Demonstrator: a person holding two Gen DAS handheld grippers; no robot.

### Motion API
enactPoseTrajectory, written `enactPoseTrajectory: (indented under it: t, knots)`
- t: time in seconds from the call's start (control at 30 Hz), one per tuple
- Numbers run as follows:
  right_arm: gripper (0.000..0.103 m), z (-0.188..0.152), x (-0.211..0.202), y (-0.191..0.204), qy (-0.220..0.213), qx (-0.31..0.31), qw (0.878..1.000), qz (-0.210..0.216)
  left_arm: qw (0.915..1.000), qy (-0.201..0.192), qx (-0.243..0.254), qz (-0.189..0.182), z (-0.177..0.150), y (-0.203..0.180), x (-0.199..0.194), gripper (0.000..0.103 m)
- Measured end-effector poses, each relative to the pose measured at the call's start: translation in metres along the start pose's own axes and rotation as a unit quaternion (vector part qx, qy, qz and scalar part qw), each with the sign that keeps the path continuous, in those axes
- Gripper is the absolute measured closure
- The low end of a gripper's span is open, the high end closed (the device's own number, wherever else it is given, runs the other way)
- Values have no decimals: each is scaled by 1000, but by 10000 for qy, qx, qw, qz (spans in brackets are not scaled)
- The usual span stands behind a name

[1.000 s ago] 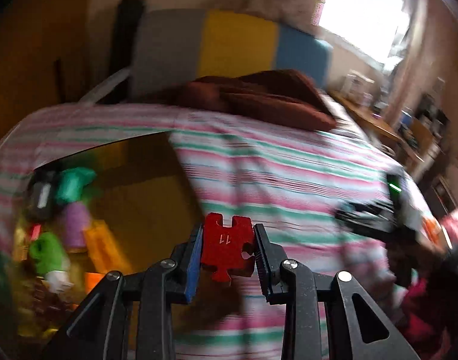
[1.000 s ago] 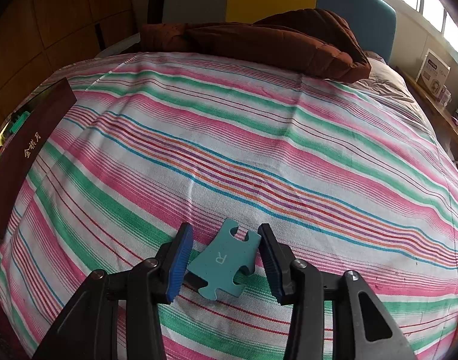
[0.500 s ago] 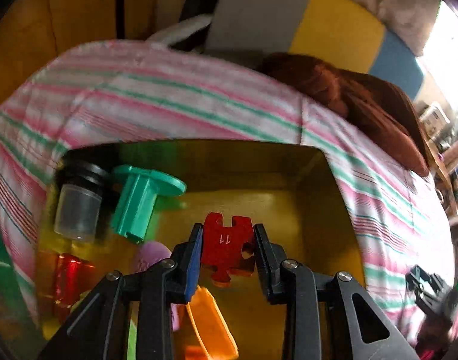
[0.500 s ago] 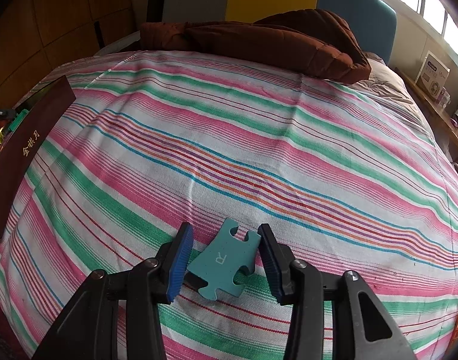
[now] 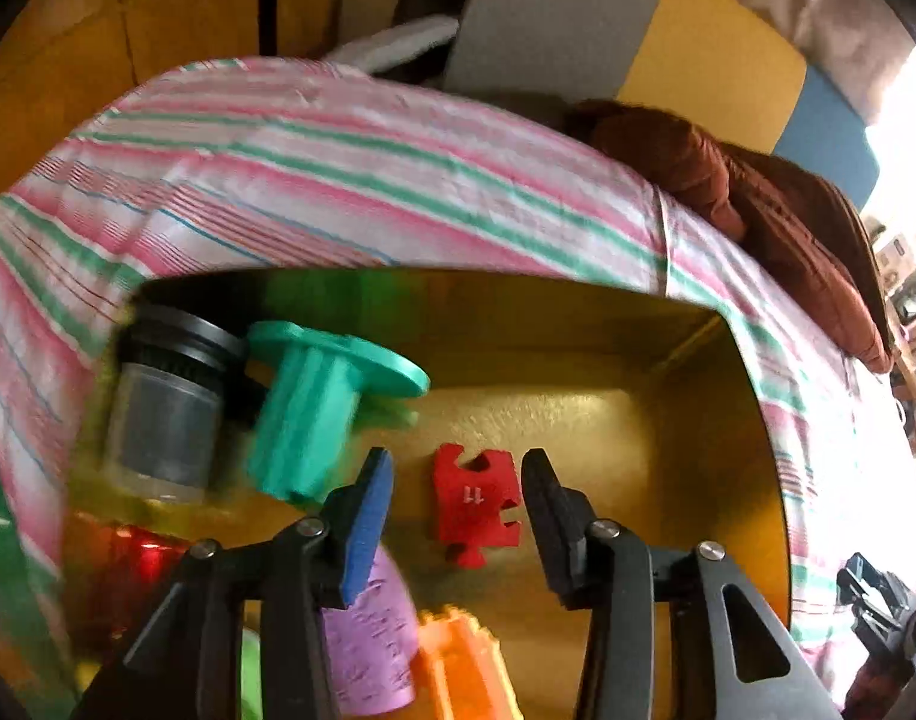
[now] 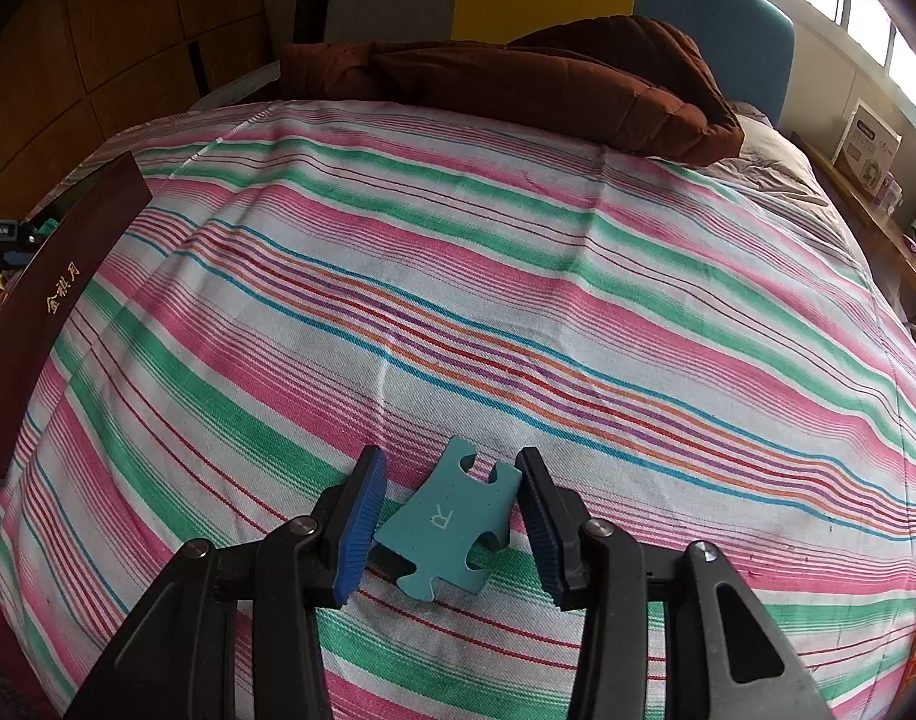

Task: Organize rigid objects
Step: 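Carry the teal puzzle piece over the gold tray with the right tool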

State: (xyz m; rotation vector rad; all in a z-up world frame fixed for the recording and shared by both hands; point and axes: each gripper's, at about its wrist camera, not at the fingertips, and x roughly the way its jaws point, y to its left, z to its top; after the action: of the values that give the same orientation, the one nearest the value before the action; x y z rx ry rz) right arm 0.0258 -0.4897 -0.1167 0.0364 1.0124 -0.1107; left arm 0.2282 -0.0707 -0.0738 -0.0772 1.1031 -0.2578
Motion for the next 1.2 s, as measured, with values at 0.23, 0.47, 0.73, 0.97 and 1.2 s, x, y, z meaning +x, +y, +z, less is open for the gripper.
enactPoseTrajectory:
  t: [0.23, 0.47, 0.73, 0.97, 1.2]
  knots:
    - [58, 0, -1, 1, -13, -20, 10000, -17, 9921, -999, 710, 274, -28, -22, -73, 57]
    - [58, -1, -2, 0, -38, -12, 10000, -24, 9781, -1716, 1129, 348, -83, -39, -141, 56]
    - [58, 0, -2, 0, -18, 74, 9999, -69, 9753, -1757, 1212, 572, -134, -41, -155, 54]
    - [59, 1, -2, 2, 80, 307, 9992, -229, 9775, -1693, 1118, 583, -153, -32, -149, 54]
    - [59, -1, -6, 9, 154, 733, 9956, -566, 9772, -1759, 1023, 605, -156, -22, -150, 53]
